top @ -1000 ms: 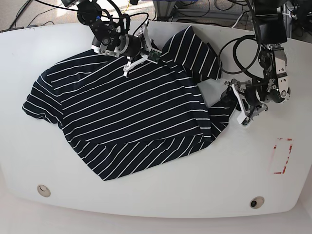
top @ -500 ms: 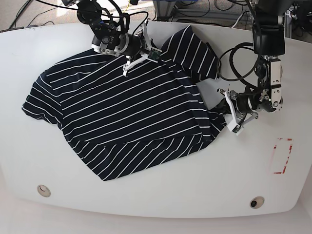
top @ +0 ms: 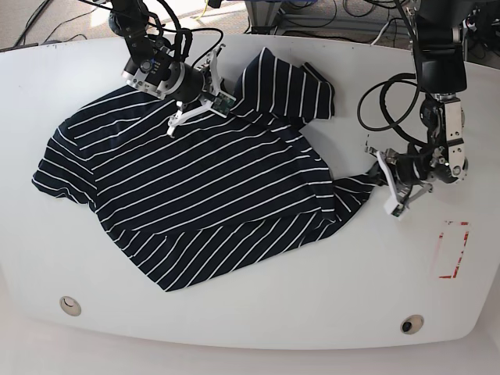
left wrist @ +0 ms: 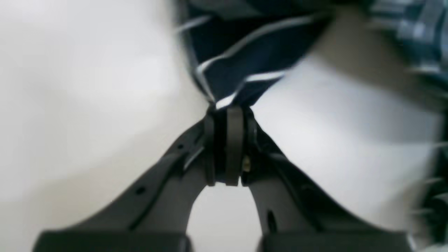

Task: Layout the t-shirt on the table in an organized manner, then fold the t-shirt properly
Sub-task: 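Lower the left gripper and grasp the shirt hem beside it, then lift the shirt with both grippers and pull it toward the robot's front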

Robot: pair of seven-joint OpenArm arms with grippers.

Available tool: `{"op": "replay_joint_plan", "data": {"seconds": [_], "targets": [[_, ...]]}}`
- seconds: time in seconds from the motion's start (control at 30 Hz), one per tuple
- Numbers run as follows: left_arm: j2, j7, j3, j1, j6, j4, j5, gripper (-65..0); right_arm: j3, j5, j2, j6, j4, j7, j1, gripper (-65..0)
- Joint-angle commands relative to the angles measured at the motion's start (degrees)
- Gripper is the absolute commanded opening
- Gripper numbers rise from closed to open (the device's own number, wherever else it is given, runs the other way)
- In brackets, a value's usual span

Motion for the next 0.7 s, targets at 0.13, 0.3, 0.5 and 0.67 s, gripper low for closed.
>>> {"op": "replay_joint_plan", "data": {"seconds": [0.13, 0.3, 0.5, 0.67], "targets": [[-4.29, 0.55, -1.74, -4.81, -0.1, 6.57, -0.95, -65.0, 7.95, 0.63, -2.1, 0.32, 2.1, 1.21, 2.2, -63.6], [-4.29, 2.31, -1.74, -5.16, -0.1, 17.64, -0.78, -65.0, 14.98, 0.63, -5.26, 0.32, 2.1, 0.94, 6.25, -63.6], [-4.64, 6.97, -1.83, -7.27, -0.1, 30.04, -0.69, -65.0, 23.24, 0.19, -7.81, 0.32, 2.1, 0.24, 13.19, -63.3], [-4.64, 9.87, -1.83, -11.76, -0.1, 35.93, -0.69, -65.0, 26.59, 0.19, -7.55, 0.32, 1.93, -4.42, 21.02, -63.1]]}}
